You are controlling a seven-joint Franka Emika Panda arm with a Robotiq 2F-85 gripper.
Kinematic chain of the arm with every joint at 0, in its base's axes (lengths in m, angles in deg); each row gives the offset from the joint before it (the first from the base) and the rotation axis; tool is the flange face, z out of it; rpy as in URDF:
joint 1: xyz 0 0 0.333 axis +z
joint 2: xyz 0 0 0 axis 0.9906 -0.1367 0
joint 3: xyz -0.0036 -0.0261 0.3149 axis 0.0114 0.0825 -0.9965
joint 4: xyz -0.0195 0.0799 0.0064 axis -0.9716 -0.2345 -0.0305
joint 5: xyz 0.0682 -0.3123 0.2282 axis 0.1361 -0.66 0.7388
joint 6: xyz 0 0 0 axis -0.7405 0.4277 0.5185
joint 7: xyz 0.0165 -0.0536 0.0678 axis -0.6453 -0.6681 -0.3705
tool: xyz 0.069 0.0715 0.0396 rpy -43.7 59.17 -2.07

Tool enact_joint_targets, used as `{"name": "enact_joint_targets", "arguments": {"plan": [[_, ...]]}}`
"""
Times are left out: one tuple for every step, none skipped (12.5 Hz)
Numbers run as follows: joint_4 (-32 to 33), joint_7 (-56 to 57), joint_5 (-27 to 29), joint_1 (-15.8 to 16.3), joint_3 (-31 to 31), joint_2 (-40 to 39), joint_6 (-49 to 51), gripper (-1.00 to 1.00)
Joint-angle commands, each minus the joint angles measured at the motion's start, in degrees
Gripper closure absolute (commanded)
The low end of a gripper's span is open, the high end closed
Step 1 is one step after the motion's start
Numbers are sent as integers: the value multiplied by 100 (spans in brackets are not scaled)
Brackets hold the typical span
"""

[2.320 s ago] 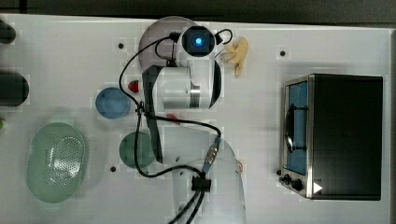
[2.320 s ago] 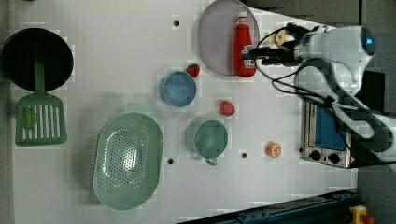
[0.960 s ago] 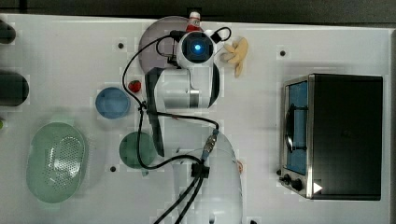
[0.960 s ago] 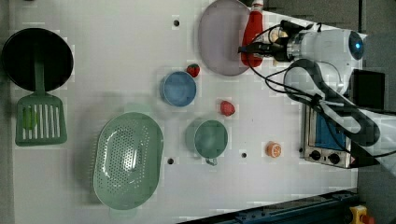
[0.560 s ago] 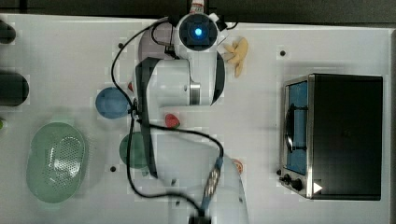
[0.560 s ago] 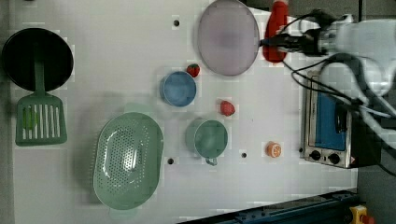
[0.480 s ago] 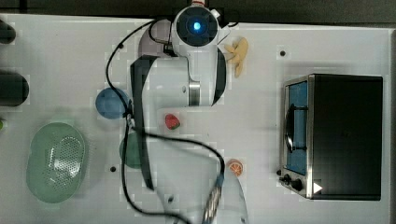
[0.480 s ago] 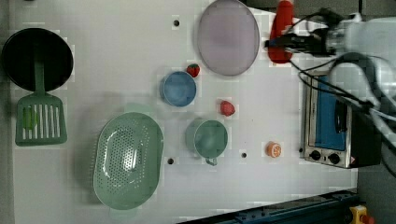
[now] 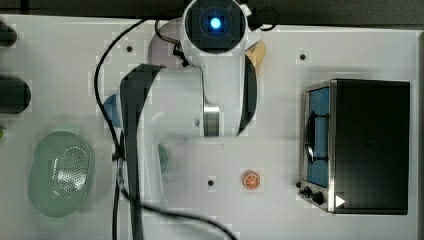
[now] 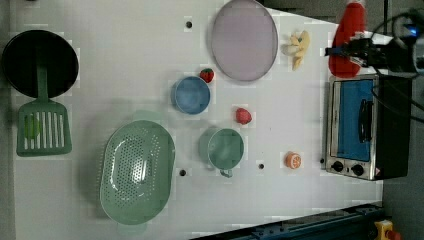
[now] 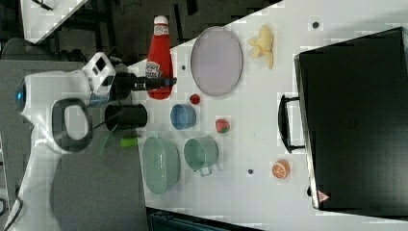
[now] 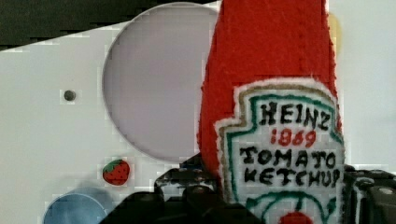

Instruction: Pick ketchup from plate and place it on table.

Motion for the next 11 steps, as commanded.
{"name": "enact_joint_targets", "arguments": {"plan": [[903, -459, -28, -169, 199, 563, 246, -26], [1261, -460, -26, -184, 254, 776, 223, -27], [1618, -459, -26, -192, 301, 966, 184, -26], [1950, -459, -26, -199, 340, 1111, 114, -27], [2240, -458, -23, -207, 377, 1193, 1, -27], [2502, -460, -13, -211, 398, 1213, -208, -27], [2764, -459, -12, -211, 407, 1183, -529, -27], [3025, -460, -9, -211, 409, 1113, -936, -27], [3264, -465, -8, -211, 409, 999, -1391, -27], [3447, -472, -8, -206, 406, 854, -1811, -27], [3568, -472, -8, -200, 398, 689, -2150, -27]]}}
